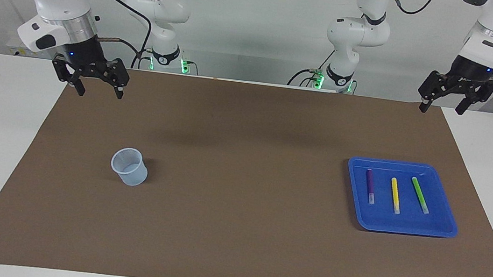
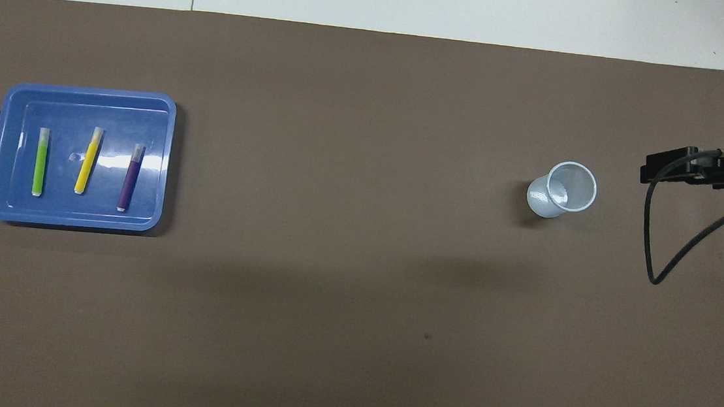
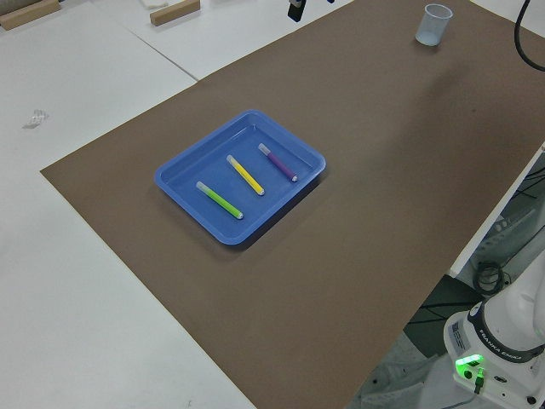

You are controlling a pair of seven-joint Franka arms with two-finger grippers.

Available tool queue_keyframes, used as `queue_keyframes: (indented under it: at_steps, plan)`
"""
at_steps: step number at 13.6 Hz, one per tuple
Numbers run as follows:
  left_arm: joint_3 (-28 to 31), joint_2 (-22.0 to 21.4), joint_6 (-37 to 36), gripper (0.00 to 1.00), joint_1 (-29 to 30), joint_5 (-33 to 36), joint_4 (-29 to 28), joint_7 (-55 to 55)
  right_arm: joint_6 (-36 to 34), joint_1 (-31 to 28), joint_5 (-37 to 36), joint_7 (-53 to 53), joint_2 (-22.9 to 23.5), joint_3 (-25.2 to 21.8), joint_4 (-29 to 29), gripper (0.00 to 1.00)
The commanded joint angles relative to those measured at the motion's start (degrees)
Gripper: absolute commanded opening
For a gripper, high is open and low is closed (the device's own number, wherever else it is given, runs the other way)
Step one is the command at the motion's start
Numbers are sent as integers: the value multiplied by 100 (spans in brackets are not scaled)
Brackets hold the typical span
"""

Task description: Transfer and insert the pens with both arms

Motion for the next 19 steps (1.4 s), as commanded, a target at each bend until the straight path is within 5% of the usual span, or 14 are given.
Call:
queue_keyframes:
  at_steps: [1,19]
  plan:
    - [-8,-174,125,100,26,24,-225,-48,3,-96,68,-70,-146,18,-173,100]
    - [-17,-297,-191,100,-44,24,-338,5,-261,-167,6,-61,-173,-35,-155,100]
